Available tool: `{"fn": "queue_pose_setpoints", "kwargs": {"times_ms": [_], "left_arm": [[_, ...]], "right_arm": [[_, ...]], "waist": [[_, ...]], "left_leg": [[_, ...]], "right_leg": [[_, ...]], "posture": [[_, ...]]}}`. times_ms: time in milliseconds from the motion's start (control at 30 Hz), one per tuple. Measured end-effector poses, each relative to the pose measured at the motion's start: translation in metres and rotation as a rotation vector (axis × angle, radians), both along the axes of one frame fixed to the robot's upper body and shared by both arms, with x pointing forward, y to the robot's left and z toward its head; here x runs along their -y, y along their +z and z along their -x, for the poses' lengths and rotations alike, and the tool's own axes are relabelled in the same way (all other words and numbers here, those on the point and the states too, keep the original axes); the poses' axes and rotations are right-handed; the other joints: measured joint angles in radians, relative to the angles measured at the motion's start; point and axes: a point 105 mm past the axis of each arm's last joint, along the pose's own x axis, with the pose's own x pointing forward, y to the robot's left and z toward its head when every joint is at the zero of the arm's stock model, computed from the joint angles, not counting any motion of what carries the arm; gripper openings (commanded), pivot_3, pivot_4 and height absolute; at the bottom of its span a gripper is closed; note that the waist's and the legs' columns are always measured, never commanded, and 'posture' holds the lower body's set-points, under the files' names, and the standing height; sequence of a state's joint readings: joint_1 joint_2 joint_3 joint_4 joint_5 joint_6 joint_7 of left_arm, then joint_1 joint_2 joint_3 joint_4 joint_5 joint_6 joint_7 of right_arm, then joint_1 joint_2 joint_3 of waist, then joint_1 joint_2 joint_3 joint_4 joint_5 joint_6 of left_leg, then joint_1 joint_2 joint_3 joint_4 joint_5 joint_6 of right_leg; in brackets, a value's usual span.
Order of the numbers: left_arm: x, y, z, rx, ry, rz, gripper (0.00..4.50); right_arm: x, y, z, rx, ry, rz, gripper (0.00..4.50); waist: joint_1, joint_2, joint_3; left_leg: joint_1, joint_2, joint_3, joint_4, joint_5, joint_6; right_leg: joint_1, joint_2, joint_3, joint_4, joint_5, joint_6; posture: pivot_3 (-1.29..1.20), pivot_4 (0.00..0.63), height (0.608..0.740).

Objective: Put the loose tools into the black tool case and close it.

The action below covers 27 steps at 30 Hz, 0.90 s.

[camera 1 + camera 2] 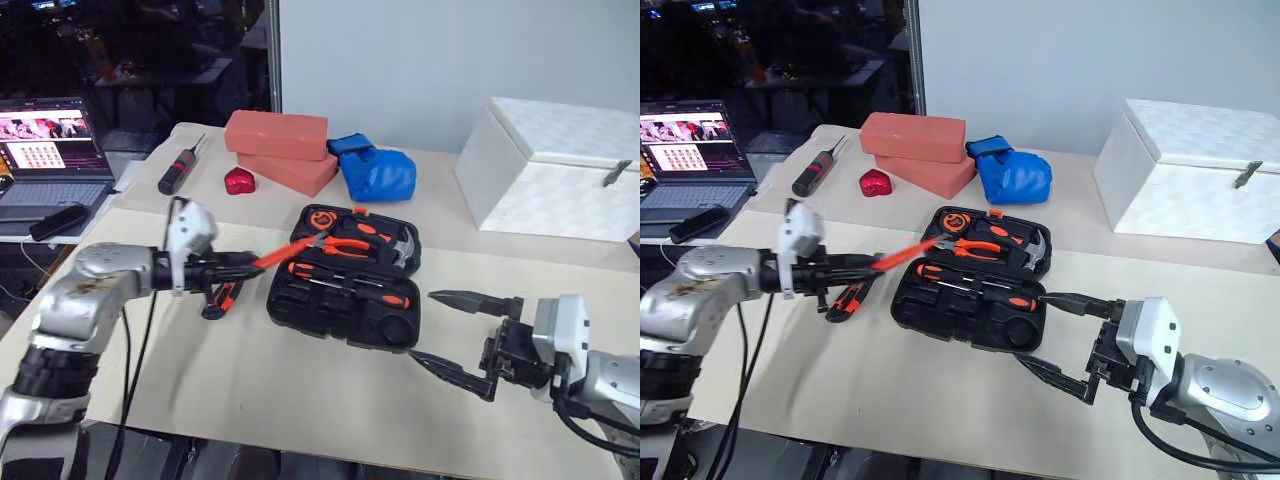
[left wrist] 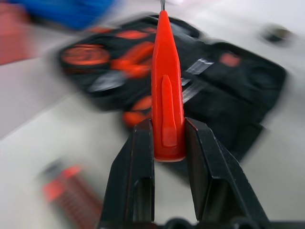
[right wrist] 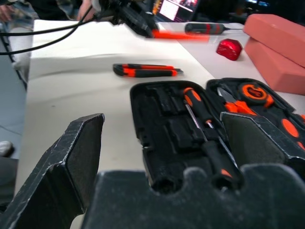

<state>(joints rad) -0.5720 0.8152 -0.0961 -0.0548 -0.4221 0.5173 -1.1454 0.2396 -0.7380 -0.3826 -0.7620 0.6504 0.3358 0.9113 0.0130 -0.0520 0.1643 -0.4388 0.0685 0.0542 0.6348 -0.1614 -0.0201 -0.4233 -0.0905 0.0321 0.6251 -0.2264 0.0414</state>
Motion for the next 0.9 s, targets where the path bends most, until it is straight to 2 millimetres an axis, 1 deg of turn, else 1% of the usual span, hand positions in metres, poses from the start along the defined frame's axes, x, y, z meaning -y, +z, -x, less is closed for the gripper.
{"fn": "queue_pose_setpoints", "kwargs": {"times_ms": [67,167,267,333,467,567,767,900], "left_arm": [[0.013,-0.008,-0.003,0.012,-0.069,-0.063,0.47],[0.026,-0.023,-0.007,0.016,-0.163,-0.157,0.47],[0.031,-0.035,-0.015,0.019,-0.237,-0.246,0.47],[0.03,-0.04,-0.021,0.03,-0.263,-0.294,0.47],[0.03,-0.046,-0.034,0.045,-0.299,-0.352,0.47],[0.03,-0.045,-0.043,0.06,-0.327,-0.38,0.47],[0.028,-0.045,-0.05,0.077,-0.381,-0.427,0.47],[0.032,-0.045,-0.053,0.089,-0.414,-0.442,0.47]], "right_arm": [[0.0,0.0,0.003,-0.001,0.0,0.011,4.5],[0.002,-0.001,0.006,-0.005,-0.011,0.032,4.5],[0.006,0.0,0.008,-0.005,-0.03,0.047,4.5],[0.008,0.001,0.009,-0.005,-0.039,0.059,4.5],[0.01,0.003,0.01,-0.008,-0.046,0.057,4.5],[0.009,0.003,0.011,-0.014,-0.051,0.054,4.5],[0.01,0.005,0.012,-0.011,-0.064,0.062,4.5],[0.011,0.007,0.012,-0.003,-0.074,0.067,4.5]], "waist": [[0.0,0.0,0.0],[-0.002,0.0,0.0],[-0.002,0.0,0.0],[-0.001,0.0,0.0],[0.0,-0.001,0.0],[0.0,-0.001,0.0],[-0.001,-0.001,0.0],[-0.001,-0.001,0.0]], "left_leg": [[0.0,0.0,0.0,0.001,0.002,0.004],[-0.001,0.0,0.0,0.002,0.003,0.004],[-0.001,0.0,0.0,0.004,0.003,0.005],[-0.001,0.0,0.0,0.004,0.003,0.005],[-0.002,0.0,-0.001,0.005,0.003,0.005],[-0.003,0.0,-0.001,0.006,0.003,0.005],[-0.003,0.0,-0.001,0.006,0.003,0.005],[-0.003,-0.001,-0.001,0.007,0.003,0.005]], "right_leg": [[0.0,0.0,0.0,0.0,0.0,0.0],[0.001,0.0,0.001,0.0,0.0,0.001],[0.001,0.0,0.001,0.0,0.0,0.001],[0.001,0.0,0.001,0.0,0.0,0.001],[0.001,0.0,0.001,0.0,0.001,0.002],[0.001,0.0,0.001,0.0,0.001,0.002],[0.001,0.0,0.001,0.0,0.001,0.003],[0.002,0.0,0.001,0.0,0.001,0.004]], "posture": [[0.0,0.15,0.74],[0.0,0.15,0.74],[0.0,0.15,0.74],[0.0,0.15,0.74],[0.0,0.15,0.74],[0.0,0.15,0.74],[0.0,0.15,0.74],[0.0,0.15,0.74]]}}
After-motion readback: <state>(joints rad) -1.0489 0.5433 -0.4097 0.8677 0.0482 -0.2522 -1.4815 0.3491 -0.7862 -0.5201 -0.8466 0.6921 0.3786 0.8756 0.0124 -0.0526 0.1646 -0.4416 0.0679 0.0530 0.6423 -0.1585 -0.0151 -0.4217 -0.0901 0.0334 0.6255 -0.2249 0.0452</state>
